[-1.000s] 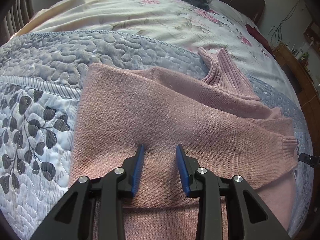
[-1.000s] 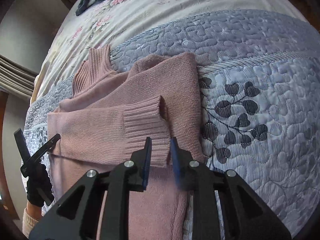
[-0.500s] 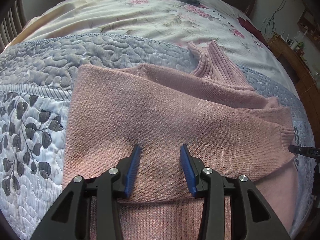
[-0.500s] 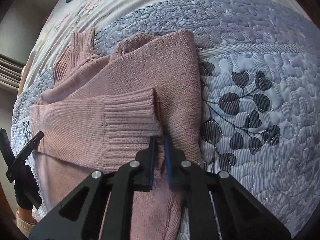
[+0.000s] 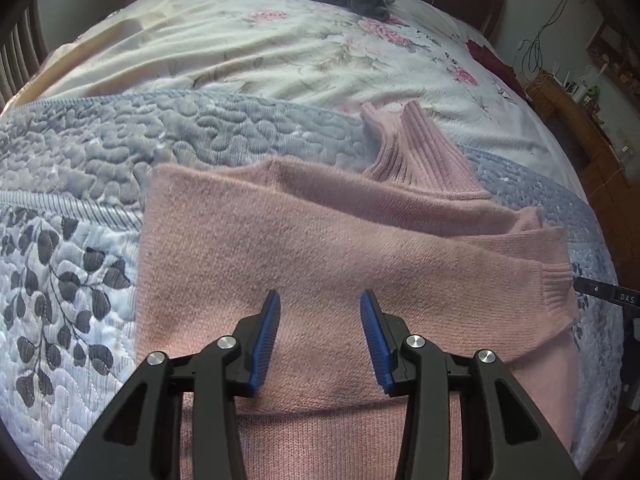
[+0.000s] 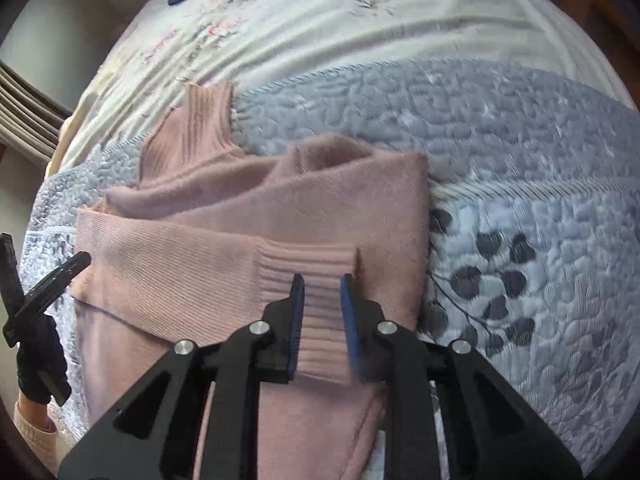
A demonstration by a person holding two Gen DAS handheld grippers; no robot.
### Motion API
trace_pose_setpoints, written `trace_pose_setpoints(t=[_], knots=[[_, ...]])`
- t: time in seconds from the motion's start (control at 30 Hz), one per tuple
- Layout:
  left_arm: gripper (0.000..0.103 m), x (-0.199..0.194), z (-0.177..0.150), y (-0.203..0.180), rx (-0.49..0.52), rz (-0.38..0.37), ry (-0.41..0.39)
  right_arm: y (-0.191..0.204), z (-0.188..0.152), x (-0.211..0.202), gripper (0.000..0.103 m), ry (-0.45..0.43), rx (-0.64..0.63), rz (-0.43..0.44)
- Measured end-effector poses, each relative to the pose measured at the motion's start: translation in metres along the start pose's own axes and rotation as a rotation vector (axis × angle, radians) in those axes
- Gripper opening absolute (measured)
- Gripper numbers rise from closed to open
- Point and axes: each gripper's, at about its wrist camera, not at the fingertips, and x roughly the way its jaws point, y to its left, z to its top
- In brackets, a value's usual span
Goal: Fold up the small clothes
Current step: 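Grasp the turtleneck collar with the left tool while the right tool grasps it too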
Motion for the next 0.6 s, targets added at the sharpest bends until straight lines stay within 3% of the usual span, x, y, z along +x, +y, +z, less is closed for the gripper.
trace_pose_setpoints(t=[0.03, 0.1, 0.27, 0.5, 0.6], knots=[[0.046, -0.001, 0.010, -0.004, 0.011, -0.004, -0.012, 0.006, 0.013, 0.001, 0.035, -0.004, -0.005, 0.037], [0.049, 0.004, 0.033, -0.013, 0.028, -0.006, -0.022, 0.023, 0.039, 0.010, 0.041, -0.002, -0.037, 0.071], [0.053, 0.044, 0.081, -0.027, 0.024, -0.056, 0.019, 0.052, 0.098, 0.061, 0.042, 0.064, -0.027, 0.182], [0.053, 0.106, 0.115, -0.035, 0.011, -0.065, 0.075, 0.059, 0.145, 0.121, 0.044, 0.092, 0.036, 0.220], [0.053, 0.126, 0.122, -0.040, 0.000, -0.116, 0.097, 0.059, 0.156, 0.137, 0.048, 0.091, 0.043, 0.215]])
